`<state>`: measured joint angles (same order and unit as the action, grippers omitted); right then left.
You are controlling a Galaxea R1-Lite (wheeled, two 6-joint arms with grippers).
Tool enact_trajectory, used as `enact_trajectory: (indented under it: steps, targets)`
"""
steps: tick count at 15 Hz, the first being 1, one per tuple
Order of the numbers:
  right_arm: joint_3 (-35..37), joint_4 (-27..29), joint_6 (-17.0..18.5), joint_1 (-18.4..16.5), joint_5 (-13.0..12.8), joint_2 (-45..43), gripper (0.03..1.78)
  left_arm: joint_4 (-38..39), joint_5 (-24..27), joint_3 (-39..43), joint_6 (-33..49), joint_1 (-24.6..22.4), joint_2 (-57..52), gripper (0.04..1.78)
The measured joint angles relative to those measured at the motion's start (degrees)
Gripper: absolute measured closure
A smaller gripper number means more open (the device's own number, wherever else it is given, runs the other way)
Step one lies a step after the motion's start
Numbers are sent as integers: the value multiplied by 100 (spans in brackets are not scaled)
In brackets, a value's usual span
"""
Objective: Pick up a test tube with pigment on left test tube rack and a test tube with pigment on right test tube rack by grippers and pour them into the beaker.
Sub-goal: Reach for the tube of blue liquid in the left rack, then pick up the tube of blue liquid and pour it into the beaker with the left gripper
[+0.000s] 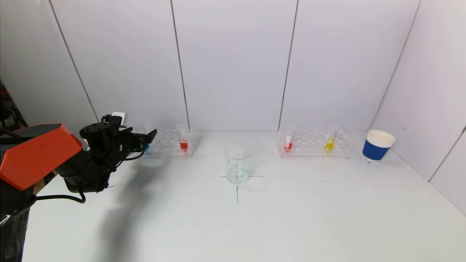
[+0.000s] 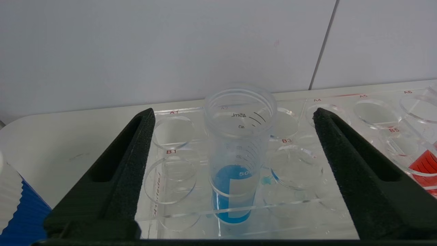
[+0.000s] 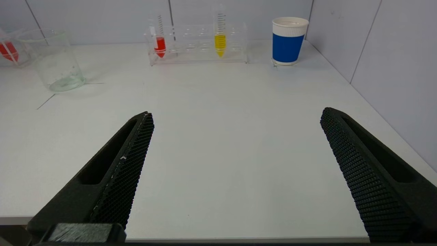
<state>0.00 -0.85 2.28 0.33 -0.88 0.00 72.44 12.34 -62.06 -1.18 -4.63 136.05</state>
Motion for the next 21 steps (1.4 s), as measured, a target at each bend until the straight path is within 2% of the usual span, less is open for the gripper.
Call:
enact_trajectory:
  steps: [2,6,7,9,21]
  targets:
    - [0,0,0,0,0,0,4,0,-2,2,0,0,0,48]
    - [0,0,0,0,0,0,4,0,-2,2,-2,0,0,122]
    - [0,0,0,0,-2,0,4,-2,0,2,-2,0,0,133]
    - [0,0,0,0,0,0,4,-2,0,2,-2,0,0,137]
    - [0,0,0,0,0,0,4,-130,-2,7,2,6,-143,137]
